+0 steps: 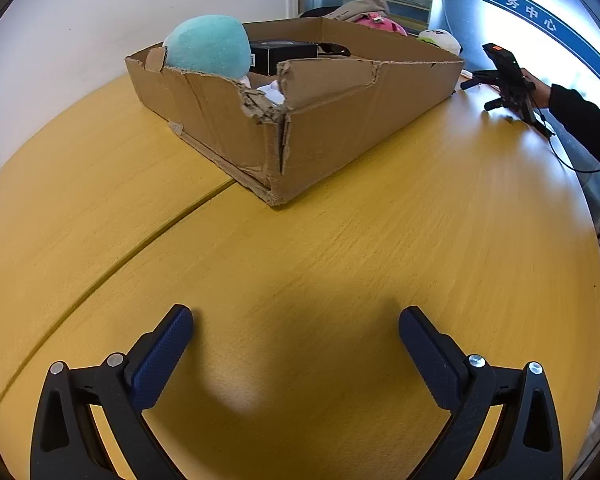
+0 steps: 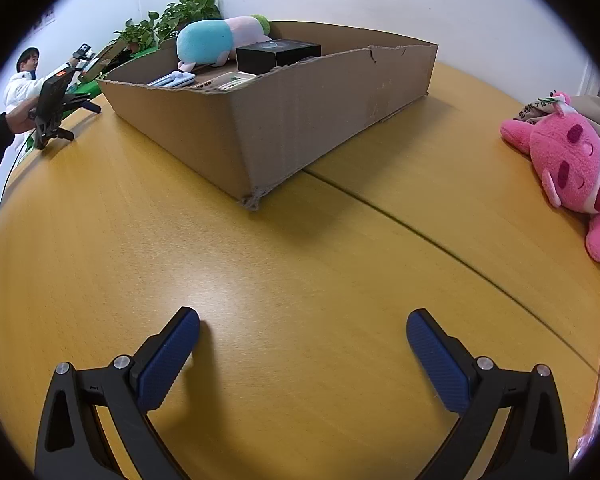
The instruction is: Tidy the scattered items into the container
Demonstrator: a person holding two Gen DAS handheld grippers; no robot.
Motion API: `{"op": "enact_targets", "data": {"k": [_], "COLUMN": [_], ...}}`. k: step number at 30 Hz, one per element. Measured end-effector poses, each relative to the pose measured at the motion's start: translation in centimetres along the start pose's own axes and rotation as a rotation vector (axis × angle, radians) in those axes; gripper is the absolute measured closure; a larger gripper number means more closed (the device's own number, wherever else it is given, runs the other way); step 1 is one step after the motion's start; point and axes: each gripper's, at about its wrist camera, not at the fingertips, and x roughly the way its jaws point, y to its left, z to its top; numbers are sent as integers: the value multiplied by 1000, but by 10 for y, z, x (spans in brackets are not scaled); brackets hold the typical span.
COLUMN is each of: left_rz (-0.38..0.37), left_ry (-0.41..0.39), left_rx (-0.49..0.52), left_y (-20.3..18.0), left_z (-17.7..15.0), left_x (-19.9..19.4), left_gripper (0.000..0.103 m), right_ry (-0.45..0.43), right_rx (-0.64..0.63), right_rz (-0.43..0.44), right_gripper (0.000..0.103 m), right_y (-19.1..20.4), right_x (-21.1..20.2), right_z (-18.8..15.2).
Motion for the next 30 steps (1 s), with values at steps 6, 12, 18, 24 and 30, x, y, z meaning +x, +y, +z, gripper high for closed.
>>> {"op": "enact_targets", "data": {"k": [6,12,18,24,30], "left_rz": [12,14,15,15,15], "left_ry": [3,6,7,7,7], "left_rx": [-1,0,-1,-2,-3], "left_y": [6,-2,-1,-1,-2], "left_z": [-1,8,8,8,8], "left_x": [-2,2,1,1,0], "left_gripper": [0,0,0,0,0], "right_ry": [-1,-2,-3,-3,-3], "right_rx": [-3,-2,-2,-2,-3], "right_rz": [1,0,-1,-1,-2], "right_gripper": [0,0,0,0,0], "right_y": [-3,-2,-2,-2,-1], "right_x": [1,1,2,2,2], "right_z": [0,0,-1,-1,-1]}}
